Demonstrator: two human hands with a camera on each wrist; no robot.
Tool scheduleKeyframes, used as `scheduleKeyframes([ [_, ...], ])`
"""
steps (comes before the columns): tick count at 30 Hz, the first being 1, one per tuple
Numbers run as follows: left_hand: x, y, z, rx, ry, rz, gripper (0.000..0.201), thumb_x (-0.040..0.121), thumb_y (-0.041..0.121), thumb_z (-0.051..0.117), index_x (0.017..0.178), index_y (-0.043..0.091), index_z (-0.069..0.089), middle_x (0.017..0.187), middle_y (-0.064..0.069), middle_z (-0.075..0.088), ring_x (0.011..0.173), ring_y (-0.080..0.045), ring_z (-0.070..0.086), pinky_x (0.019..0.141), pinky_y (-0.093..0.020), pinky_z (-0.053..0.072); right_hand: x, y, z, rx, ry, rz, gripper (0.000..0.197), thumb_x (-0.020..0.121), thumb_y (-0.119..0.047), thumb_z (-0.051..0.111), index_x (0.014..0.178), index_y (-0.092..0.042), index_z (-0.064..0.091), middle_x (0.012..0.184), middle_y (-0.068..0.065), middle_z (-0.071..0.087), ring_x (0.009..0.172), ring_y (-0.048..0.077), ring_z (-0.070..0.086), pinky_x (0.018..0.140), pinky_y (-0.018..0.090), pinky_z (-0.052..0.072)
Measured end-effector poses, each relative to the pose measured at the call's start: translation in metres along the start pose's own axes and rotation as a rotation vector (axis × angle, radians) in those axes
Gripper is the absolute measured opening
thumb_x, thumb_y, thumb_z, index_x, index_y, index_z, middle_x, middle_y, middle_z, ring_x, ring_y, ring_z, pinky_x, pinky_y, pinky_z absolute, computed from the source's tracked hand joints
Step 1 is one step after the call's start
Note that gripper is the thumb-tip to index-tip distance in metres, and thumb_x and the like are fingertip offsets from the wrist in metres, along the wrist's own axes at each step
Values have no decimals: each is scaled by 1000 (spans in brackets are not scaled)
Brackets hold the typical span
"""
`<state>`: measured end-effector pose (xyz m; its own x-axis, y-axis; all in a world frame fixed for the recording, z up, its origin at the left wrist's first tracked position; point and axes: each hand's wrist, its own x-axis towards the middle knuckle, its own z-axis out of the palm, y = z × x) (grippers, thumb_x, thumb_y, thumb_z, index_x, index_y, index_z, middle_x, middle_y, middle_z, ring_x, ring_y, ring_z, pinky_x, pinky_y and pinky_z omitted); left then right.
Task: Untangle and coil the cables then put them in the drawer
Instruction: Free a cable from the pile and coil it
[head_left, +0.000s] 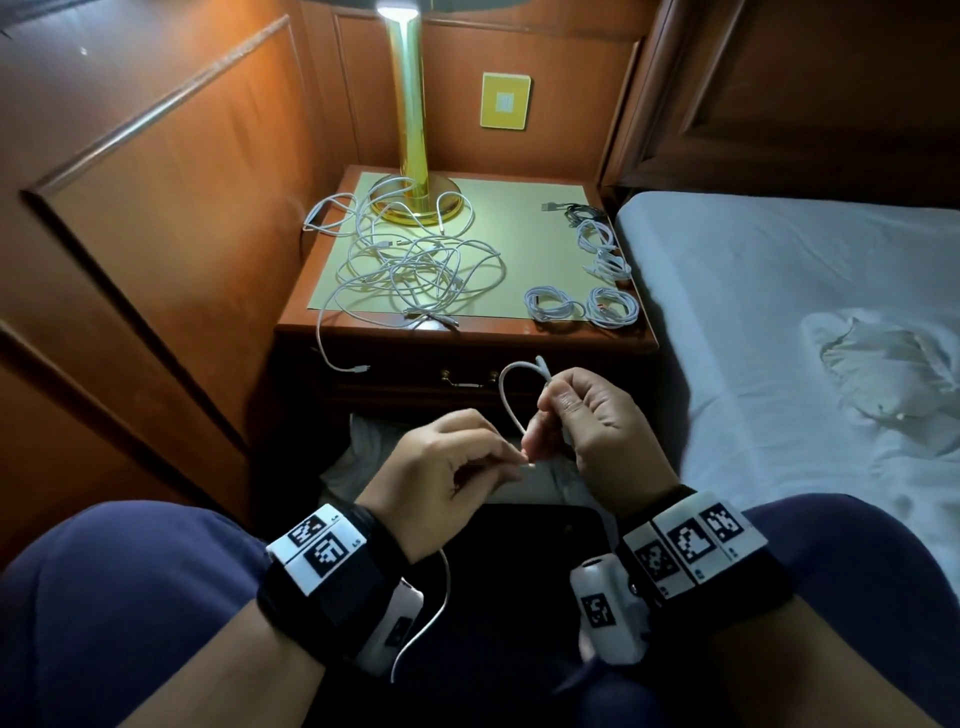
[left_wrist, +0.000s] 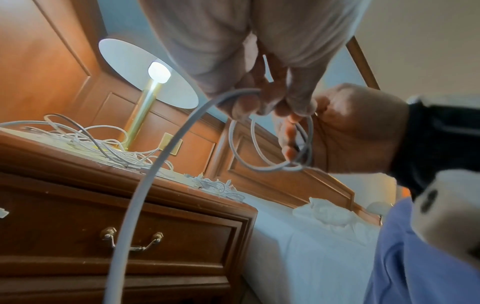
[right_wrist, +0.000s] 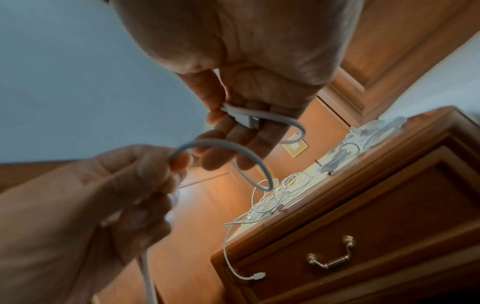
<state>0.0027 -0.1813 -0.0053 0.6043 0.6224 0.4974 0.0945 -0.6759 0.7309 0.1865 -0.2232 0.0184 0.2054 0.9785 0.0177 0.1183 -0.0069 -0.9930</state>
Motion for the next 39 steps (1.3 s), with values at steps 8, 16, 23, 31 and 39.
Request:
scheduleKeyframes([
  [8, 5, -1, -17, 140, 105, -1, 12, 88, 17, 74, 86, 6, 70, 85, 0, 61, 76, -11, 62, 70, -21, 51, 1, -6, 3, 53, -127, 161, 29, 108, -13, 34, 84, -6, 49, 56, 13, 59, 42, 19, 48, 45, 26, 41],
  [16, 3, -10, -11, 115, 119, -166, 30, 95, 36, 58, 107, 11, 67, 89, -1, 65, 81, -16, 63, 74, -27, 51, -4, -13, 7, 331, -274, 401, 31, 106, -18, 32, 77, -14, 43, 51, -2, 27, 38, 7, 19, 38, 14, 17],
  [23, 4, -11, -7, 56, -46, -282, 30, 97, 43, 48, 88, 23, 68, 76, 1, 67, 70, -14, 60, 64, -23, 46, -9, -18, 4, 484, -259, 511, 34, 102, -33, 43, 71, -22, 39, 52, -6, 18, 39, 5, 12, 40, 15, 8],
  [31, 1, -19, -6, 69, 19, -297, 33, 101, 31, 49, 69, 25, 52, 59, 10, 48, 57, -5, 48, 57, -14, 36, -9, -6, 19, 306, -255, 409, 15, 99, -22, 56, 94, -7, 52, 53, -4, 32, 40, 6, 28, 38, 20, 31],
  [39, 7, -22, -12, -28, 46, -345, 31, 94, 51, 53, 78, 27, 66, 68, 4, 64, 65, -18, 58, 63, -33, 49, -6, -14, 19, 451, -212, 467, 39, 105, -32, 40, 68, -19, 40, 54, -3, 23, 40, 7, 16, 41, 19, 11],
])
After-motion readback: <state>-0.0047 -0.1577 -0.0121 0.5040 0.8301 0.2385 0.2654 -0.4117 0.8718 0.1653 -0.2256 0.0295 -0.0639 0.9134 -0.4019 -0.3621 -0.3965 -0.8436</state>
